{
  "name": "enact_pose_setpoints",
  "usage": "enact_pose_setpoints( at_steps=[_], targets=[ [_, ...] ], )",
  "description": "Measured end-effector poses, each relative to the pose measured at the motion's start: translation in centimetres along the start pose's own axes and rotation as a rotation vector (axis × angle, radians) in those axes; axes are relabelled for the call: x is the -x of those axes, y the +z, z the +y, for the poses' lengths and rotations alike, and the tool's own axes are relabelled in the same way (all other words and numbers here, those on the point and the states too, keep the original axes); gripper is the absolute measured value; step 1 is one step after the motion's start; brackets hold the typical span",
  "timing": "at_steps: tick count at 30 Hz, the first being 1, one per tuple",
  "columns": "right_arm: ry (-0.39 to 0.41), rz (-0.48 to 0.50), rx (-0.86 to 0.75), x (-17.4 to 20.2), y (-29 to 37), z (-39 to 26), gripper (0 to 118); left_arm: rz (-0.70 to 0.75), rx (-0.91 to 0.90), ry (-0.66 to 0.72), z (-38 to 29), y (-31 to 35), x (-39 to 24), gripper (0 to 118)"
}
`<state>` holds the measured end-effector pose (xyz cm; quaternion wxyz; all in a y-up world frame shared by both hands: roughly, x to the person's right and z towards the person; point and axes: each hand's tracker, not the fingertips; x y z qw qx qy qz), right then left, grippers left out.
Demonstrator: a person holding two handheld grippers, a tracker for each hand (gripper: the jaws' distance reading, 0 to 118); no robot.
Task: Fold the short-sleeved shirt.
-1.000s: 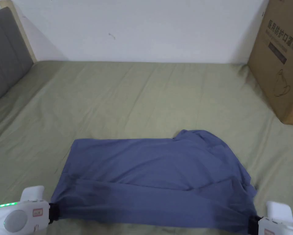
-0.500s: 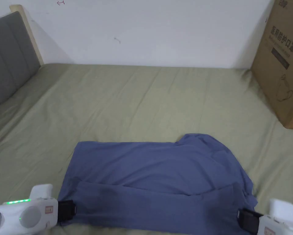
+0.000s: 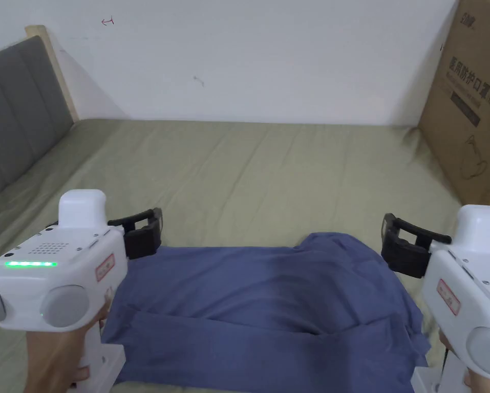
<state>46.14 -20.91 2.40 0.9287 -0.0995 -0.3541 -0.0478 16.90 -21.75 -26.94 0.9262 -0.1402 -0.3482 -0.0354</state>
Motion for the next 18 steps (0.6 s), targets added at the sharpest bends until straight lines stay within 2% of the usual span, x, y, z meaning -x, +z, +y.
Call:
enact_pose_setpoints(
  at_steps=[1,2,3,4,5,6,9,18],
  targets=[
    [0.008,0.004,-0.013,0.4,0.0,0.1,102,0.004,-0.025,-0.021,0.1,0.0,-0.7,91],
    [0.016,0.005,-0.027,0.8,0.1,0.2,93,-0.003,-0.045,-0.038,0.1,0.0,-1.3,84],
    [0.021,0.004,-0.035,1.1,0.2,0.3,77,-0.014,-0.051,-0.054,-0.1,-0.1,-1.7,70],
    [0.022,0.003,-0.045,1.3,0.1,0.1,46,-0.013,-0.049,-0.051,-0.4,-0.4,-2.2,43],
    [0.027,-0.004,-0.048,1.6,0.0,0.0,21,-0.022,-0.048,-0.042,-0.7,-0.6,-2.4,17],
    [0.033,-0.008,-0.04,1.8,-0.3,0.0,2,-0.042,-0.05,-0.034,-0.9,-0.8,-2.6,0],
    [0.03,-0.008,-0.031,1.8,-0.8,-0.4,0,-0.067,-0.041,0.023,-1.6,-1.1,-2.7,0],
    [0.039,-0.013,-0.007,2.0,-3.4,-0.6,0,-0.061,0.023,0.052,-1.9,-5.4,-1.0,0]
  ],
)
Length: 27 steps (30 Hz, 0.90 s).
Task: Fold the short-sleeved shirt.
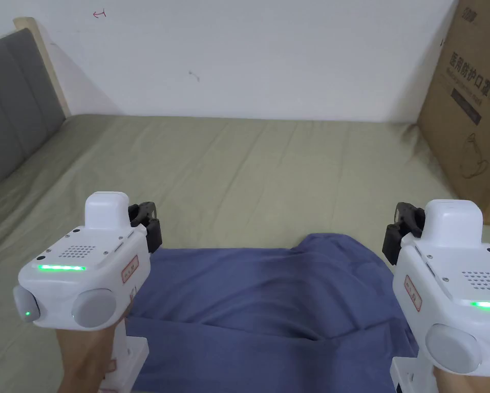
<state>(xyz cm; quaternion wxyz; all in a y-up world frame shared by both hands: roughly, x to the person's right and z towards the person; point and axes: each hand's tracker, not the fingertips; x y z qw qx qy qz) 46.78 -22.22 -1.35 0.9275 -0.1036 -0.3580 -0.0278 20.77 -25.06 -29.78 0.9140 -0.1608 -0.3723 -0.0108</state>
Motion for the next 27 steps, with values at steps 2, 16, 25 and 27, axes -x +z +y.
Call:
enact_pose_setpoints(
  at_steps=[2,16,25,27],
  targets=[
    [0.004,-0.001,0.007,0.1,-1.1,0.0,0,0.003,0.019,0.008,-0.1,-1.8,1.4,0],
    [0.004,-0.024,0.124,0.7,-9.7,-2.8,0,0.149,0.572,0.178,-3.1,-21.6,12.6,97],
    [0.017,-0.049,0.244,0.4,-13.3,-6.7,0,0.224,0.76,0.153,-9.8,-26.8,15.7,94],
    [0.02,-0.051,0.267,0.3,-13.8,-7.3,0,0.213,0.764,0.155,-10.6,-26.9,15.5,71]
  ],
)
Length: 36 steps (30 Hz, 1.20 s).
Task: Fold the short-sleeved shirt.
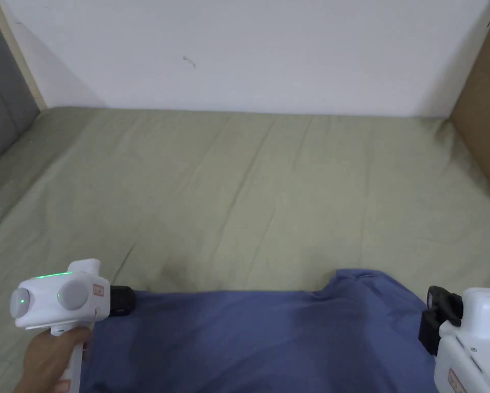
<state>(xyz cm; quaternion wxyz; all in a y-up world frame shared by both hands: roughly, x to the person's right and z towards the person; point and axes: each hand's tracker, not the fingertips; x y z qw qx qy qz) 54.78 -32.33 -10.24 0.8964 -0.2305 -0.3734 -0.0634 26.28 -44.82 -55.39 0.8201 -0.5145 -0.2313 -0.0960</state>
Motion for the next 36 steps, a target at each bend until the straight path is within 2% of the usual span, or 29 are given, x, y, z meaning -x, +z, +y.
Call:
enact_pose_setpoints(
  at_steps=[2,3,5,6,10,14,15,18,19,20,22,24,25,27,30,33,36],
  targets=[
    [0.002,-0.004,0.019,-0.2,-0.5,-0.5,0,0.019,-0.019,-0.039,-0.6,-0.3,-0.6,59],
    [0.004,-0.006,0.026,-0.3,-0.6,-0.6,0,0.026,-0.04,-0.05,-0.7,0.0,-0.8,49],
    [-0.003,-0.01,0.041,-0.8,-1.0,-0.8,0,0.001,-0.057,-0.068,-0.8,0.1,-1.5,8],
    [-0.01,-0.01,0.048,-1.0,-1.1,-0.9,0,-0.005,-0.058,-0.074,-0.9,0.2,-1.7,2],
    [-0.038,-0.016,0.077,-2.7,-2.5,-0.5,0,-0.026,-0.089,-0.092,-1.0,1.3,-2.4,2],
    [-0.059,-0.011,0.168,-5.2,-7.2,0.1,1,-0.087,-0.197,-0.077,-1.7,6.0,-2.7,2],
    [-0.061,-0.009,0.197,-5.5,-8.5,0.3,8,-0.099,-0.213,-0.075,-1.9,7.0,-2.6,2],
    [-0.088,0.004,0.329,-6.7,-13.4,-0.4,79,-0.119,-0.242,-0.075,-2.5,9.7,-2.3,2],
    [-0.118,0.01,0.377,-6.9,-14.9,-0.9,97,-0.125,-0.245,-0.077,-2.6,10.2,-2.1,2],
    [-0.127,0.01,0.41,-7.1,-16.5,-1.6,102,-0.13,-0.252,-0.075,-2.7,10.7,-2.0,2],
    [-0.15,-0.001,0.475,-7.3,-18.6,-2.8,102,-0.134,-0.258,-0.075,-2.7,11.3,-2.0,2],
    [-0.129,-0.01,0.523,-7.4,-20.4,-3.6,102,-0.133,-0.26,-0.077,-2.8,11.5,-1.9,2],
    [-0.12,-0.023,0.54,-7.3,-21.1,-4.1,98,-0.135,-0.258,-0.076,-2.9,11.6,-1.8,2],
    [-0.121,-0.025,0.557,-6.9,-21.9,-4.3,81,-0.144,-0.251,-0.077,-2.9,11.5,-1.6,2],
    [-0.057,-0.023,0.555,-6.0,-21.9,-4.7,65,-0.14,-0.244,-0.084,-3.0,11.4,-1.7,2],
    [-0.035,-0.015,0.529,-5.7,-21.0,-4.1,4,-0.137,-0.239,-0.075,-3.3,11.4,-1.5,2],
    [-0.012,0.018,0.5,-5.7,-19.6,-3.4,4,-0.133,-0.239,-0.063,-3.5,11.3,-1.4,2]
  ],
)
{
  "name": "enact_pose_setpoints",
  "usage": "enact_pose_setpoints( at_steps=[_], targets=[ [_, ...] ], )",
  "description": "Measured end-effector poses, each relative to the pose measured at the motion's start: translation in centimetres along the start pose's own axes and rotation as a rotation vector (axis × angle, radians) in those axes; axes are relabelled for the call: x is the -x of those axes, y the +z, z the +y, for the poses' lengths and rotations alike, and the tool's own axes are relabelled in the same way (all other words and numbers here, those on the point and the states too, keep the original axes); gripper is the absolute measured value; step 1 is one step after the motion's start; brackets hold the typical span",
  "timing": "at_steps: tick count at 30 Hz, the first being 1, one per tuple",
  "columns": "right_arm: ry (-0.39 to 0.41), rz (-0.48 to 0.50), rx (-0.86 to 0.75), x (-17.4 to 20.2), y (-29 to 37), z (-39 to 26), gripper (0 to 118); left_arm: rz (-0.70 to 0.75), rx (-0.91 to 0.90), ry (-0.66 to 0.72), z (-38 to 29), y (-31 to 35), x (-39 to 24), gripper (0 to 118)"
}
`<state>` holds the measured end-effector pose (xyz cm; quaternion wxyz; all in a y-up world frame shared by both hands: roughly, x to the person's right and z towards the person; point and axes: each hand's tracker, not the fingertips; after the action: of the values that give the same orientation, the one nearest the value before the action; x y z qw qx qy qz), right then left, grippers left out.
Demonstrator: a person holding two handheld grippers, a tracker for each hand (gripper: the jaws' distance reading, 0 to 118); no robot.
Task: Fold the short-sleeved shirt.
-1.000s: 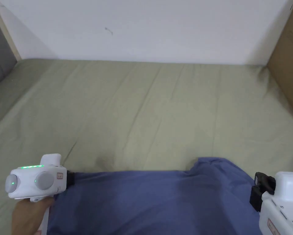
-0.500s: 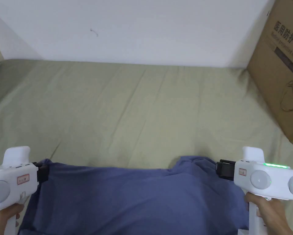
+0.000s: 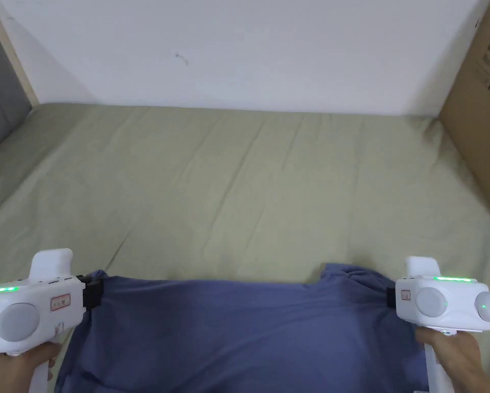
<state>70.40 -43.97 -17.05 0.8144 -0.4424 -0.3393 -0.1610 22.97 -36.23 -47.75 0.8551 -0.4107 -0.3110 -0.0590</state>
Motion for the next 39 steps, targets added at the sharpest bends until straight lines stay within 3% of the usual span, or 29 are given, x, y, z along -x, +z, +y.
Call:
enact_pose_setpoints(
  at_steps=[10,16,22,30,39],
  targets=[
    [-0.035,0.114,-0.217,-2.2,13.0,-2.8,4,0.03,-0.03,0.04,-1.7,4.5,0.6,2],
    [-0.079,0.184,-0.279,-3.2,21.3,-8.7,4,0.004,-0.052,0.066,-4.8,9.6,1.8,2],
    [-0.125,0.207,-0.275,-3.4,25.4,-15.7,4,-0.007,-0.025,0.056,-10.1,12.5,3.0,2],
    [-0.168,0.161,-0.14,-4.5,22.9,-23.4,4,0.024,0.079,0.114,-17.7,11.9,5.4,2],
    [-0.213,0.097,-0.005,-4.3,18.4,-26.6,4,0.099,0.177,0.051,-21.4,9.8,5.1,2]
  ],
)
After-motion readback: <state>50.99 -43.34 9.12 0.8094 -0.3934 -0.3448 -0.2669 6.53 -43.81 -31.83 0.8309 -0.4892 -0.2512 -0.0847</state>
